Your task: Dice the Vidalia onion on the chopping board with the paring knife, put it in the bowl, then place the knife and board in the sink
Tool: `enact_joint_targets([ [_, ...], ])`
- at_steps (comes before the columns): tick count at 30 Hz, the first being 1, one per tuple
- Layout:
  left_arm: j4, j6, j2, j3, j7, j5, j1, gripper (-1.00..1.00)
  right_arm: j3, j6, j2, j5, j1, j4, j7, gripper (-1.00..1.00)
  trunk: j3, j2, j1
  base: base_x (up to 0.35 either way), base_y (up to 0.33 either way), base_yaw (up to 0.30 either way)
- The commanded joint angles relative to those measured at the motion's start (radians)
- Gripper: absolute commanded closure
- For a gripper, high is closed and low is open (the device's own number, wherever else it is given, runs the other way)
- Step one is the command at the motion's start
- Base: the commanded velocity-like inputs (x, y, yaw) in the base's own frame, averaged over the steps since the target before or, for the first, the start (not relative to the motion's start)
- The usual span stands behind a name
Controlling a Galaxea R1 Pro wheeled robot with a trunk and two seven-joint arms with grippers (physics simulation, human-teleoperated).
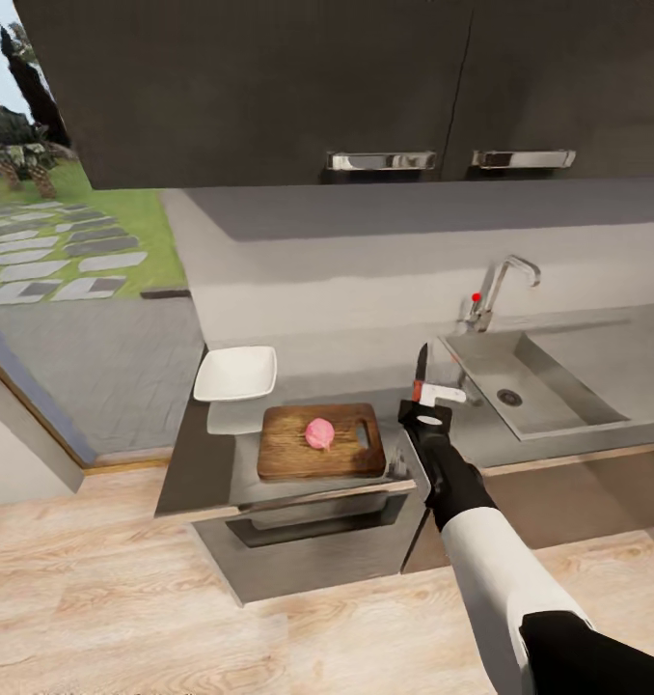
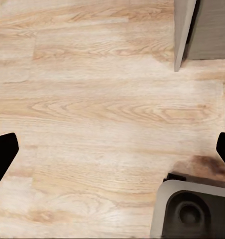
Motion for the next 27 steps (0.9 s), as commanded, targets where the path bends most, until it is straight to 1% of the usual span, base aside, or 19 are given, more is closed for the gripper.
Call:
enact_joint_targets([
  [1, 0.010, -0.003, -0.004, -0.007, 0.008, 0.006, 0.000, -1.00, 0.009, 0.005, 0.000, -0.003, 0.000, -0.002, -0.005, 1.00, 0.000, -0.002, 0.001, 0.000, 0.000, 0.211],
  [3, 0.038, -0.003, -0.012, -0.007, 0.008, 0.006, 0.000, -1.00, 0.018, 0.005, 0.000, 0.000, 0.000, -0.002, -0.011, 1.00, 0.002, -0.002, 0.001, -0.019, -0.021, 0.212],
  [4, 0.068, -0.003, -0.015, -0.007, 0.008, 0.007, 0.000, -1.00, 0.021, 0.005, 0.000, 0.010, 0.000, -0.002, -0.020, 1.00, 0.003, -0.002, 0.001, -0.072, -0.077, 0.212],
  [5, 0.074, -0.003, -0.016, -0.007, 0.008, 0.007, 0.000, -1.00, 0.022, 0.005, 0.000, 0.016, 0.000, -0.002, -0.022, 1.00, 0.005, -0.002, 0.001, -0.078, -0.083, 0.212],
  [6, 0.086, -0.003, -0.018, -0.006, 0.008, 0.007, 0.000, -1.00, 0.023, 0.005, 0.000, 0.032, 0.000, -0.002, -0.025, 1.00, 0.006, -0.002, 0.001, -0.085, -0.091, 0.212],
  [8, 0.100, -0.003, -0.023, -0.006, 0.008, 0.007, 0.000, -1.00, 0.024, 0.004, 0.000, 0.079, 0.000, -0.002, -0.029, 1.00, 0.009, -0.002, 0.001, -0.059, -0.062, 0.212],
  [9, 0.104, -0.003, -0.025, -0.006, 0.009, 0.007, 0.000, -1.00, 0.025, 0.004, 0.000, 0.105, 0.000, -0.002, -0.030, 1.00, 0.010, -0.002, 0.001, -0.029, -0.031, 0.212],
  [10, 0.106, -0.003, -0.027, -0.006, 0.009, 0.007, 0.000, -1.00, 0.025, 0.004, 0.000, 0.141, 0.000, -0.002, -0.031, 1.00, 0.011, -0.002, 0.001, -0.015, -0.016, 0.212],
  [11, 0.104, -0.003, -0.027, -0.006, 0.010, 0.007, 0.000, -1.00, 0.025, 0.004, 0.000, 0.161, 0.000, -0.002, -0.032, 1.00, 0.012, -0.002, 0.001, -0.010, -0.010, 0.212],
  [13, 0.100, -0.003, -0.027, -0.006, 0.010, 0.011, 0.000, -1.00, 0.025, 0.003, 0.000, 0.185, 0.000, -0.002, -0.031, 1.00, 0.015, -0.002, 0.001, -0.005, -0.005, 0.212],
  [14, 0.100, -0.003, -0.027, -0.005, 0.010, 0.018, 0.000, -1.00, 0.025, 0.003, 0.000, 0.189, 0.000, -0.002, -0.031, 1.00, 0.016, -0.002, 0.001, -0.002, -0.002, 0.212],
  [17, 0.101, -0.004, -0.027, 0.020, 0.006, 0.080, 0.000, -1.00, 0.025, 0.004, 0.000, 0.195, 0.000, 0.000, -0.028, 1.00, 0.020, -0.002, 0.001, -0.001, -0.001, 0.212],
  [20, 0.100, -0.007, -0.027, 0.031, 0.001, 0.111, 0.000, -1.00, 0.025, 0.004, 0.000, 0.197, 0.000, 0.001, -0.027, 1.00, 0.024, -0.002, 0.001, 0.000, 0.000, 0.212],
  [21, 0.097, -0.009, -0.027, 0.032, 0.000, 0.115, 0.000, -1.00, 0.025, 0.005, 0.000, 0.197, 0.000, 0.001, -0.026, 1.00, 0.025, -0.002, 0.001, 0.000, 0.000, 0.212],
  [24, 0.073, -0.065, -0.027, 0.029, -0.001, 0.118, 0.000, -1.00, 0.025, 0.005, 0.000, 0.197, 0.000, 0.001, -0.025, 1.00, 0.029, -0.002, 0.001, 0.000, 0.000, 0.212],
  [25, 0.053, -0.106, -0.027, 0.028, 0.000, 0.118, 0.000, -1.00, 0.025, 0.005, 0.000, 0.197, 0.000, 0.002, -0.025, 1.00, 0.030, -0.002, 0.001, 0.000, 0.000, 0.212],
  [26, 0.035, -0.129, -0.026, 0.027, 0.000, 0.117, 0.000, -1.00, 0.025, 0.005, 0.000, 0.197, 0.000, 0.002, -0.025, 1.00, 0.031, -0.002, 0.001, 0.000, 0.000, 0.212],
  [27, 0.026, -0.138, -0.026, 0.026, 0.000, 0.117, 0.000, -1.00, 0.025, 0.005, 0.000, 0.197, 0.000, 0.003, -0.025, 1.00, 0.033, -0.002, 0.001, 0.000, 0.000, 0.212],
])
